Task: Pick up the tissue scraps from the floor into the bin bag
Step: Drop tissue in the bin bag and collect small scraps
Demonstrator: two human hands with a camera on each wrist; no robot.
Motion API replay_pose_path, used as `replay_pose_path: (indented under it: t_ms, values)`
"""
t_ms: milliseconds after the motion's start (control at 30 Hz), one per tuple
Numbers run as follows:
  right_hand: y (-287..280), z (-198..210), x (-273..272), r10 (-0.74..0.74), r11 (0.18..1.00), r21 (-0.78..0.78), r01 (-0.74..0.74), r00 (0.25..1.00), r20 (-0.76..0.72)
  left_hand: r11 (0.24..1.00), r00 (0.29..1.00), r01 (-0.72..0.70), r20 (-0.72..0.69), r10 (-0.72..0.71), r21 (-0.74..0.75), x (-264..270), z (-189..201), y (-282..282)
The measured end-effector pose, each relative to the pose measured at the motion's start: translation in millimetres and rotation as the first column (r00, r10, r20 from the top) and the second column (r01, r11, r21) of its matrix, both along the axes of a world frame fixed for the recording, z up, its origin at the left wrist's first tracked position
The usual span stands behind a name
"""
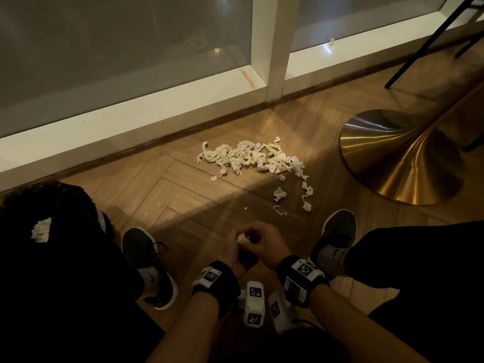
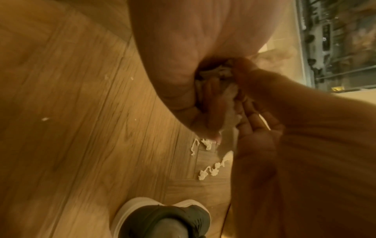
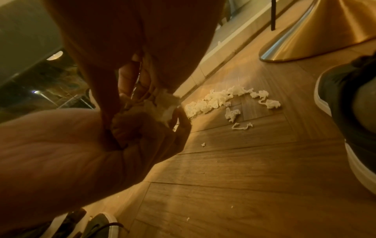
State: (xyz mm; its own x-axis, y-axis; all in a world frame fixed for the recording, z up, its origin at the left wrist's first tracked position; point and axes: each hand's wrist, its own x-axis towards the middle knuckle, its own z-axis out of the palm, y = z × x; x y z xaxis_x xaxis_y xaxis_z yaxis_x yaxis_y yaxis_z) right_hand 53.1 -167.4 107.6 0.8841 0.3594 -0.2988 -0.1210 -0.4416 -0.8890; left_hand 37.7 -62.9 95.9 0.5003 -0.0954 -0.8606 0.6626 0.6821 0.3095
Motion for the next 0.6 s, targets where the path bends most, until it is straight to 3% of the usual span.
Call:
replay_pose_path:
  t_ms: [133,300,467,533,600]
  values:
    - [0.5,0.2,-0.3,0.009,1.000,0.003,-0.009,0.999,-0.031,1.000,1.000,0.019,-0.011,-0.019,-0.004,-4.9,-4.3,1.2]
    - [3.4,1.5,-0.3,0.092,0.989,-0.123,-0.083,0.993,0.074,0.992,0.997,0.070,-0.030,-0.068,0.102,-2.2,-3.6,3.0]
    - [4.3,1.6,-2.7,0.125,0.987,-0.124,-0.106,0.980,0.153,0.996,0.999,0.038,-0.042,-0.034,0.085,-3.6,-8.3,7.0]
    - [3.0,-4.8,-3.2,0.088,0.994,-0.066,-0.083,0.993,0.080,0.998,0.999,0.042,-0.013,-0.041,0.046,-3.2,-5.4,5.8]
    - [1.2,-5.0,-0.7,0.021,0.999,0.049,-0.017,0.996,-0.087,0.996,0.996,0.085,0.029,-0.087,0.036,-2.7,0.5,4.8]
